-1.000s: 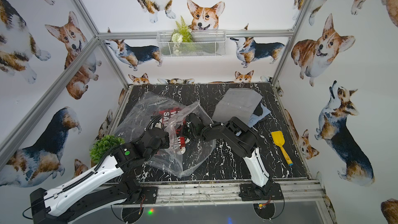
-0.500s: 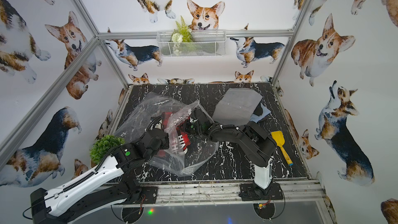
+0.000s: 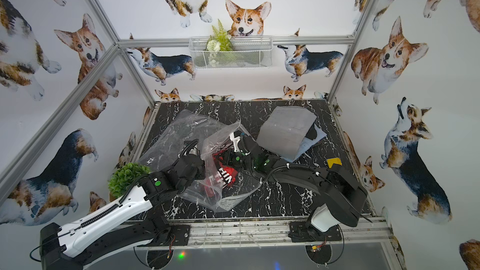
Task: Take the shirt out of the vacuum bag
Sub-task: Take out the shirt from the vacuum bag, then place the shirt at the center of the board.
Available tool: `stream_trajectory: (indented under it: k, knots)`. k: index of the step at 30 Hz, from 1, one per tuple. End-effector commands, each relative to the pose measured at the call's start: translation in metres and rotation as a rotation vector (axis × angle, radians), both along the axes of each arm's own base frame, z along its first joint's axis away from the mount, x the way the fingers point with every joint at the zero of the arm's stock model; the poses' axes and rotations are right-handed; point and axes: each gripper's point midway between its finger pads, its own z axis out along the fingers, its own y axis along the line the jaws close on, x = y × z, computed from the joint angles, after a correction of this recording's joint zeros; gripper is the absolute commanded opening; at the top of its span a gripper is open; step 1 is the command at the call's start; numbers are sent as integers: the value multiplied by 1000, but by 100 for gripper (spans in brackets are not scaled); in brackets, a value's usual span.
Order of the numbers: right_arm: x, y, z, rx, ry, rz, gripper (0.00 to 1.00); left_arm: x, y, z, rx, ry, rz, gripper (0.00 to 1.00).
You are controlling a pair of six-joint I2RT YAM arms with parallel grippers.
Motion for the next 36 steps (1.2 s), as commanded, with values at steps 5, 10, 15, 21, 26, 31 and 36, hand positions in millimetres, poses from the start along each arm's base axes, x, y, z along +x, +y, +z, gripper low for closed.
stream_trajectory:
  k: [5, 10, 15, 21, 26, 31, 36]
  knots:
    - [-21, -23, 52, 53, -55, 5, 0, 5, -1, 6, -12, -18, 26, 0]
    - [-33, -40, 74, 93, -71, -1, 0, 7, -2, 6, -6, -17, 27, 0]
    - [-48, -60, 108, 153, -93, -4, 0, 8, -4, 3, -1, -8, 27, 0]
    - [-55, -99, 154, 140, -170, -70, 0, 8, -5, -4, 9, 7, 24, 0]
    - [-33, -149, 171, 99, -163, -182, 0, 7, -5, -6, 18, 15, 19, 0]
    - [12, -204, 189, 129, -119, -310, 0, 5, -3, -6, 20, 17, 17, 0]
    - [71, -247, 211, 213, -68, -394, 0, 4, -2, -3, 14, 14, 16, 0]
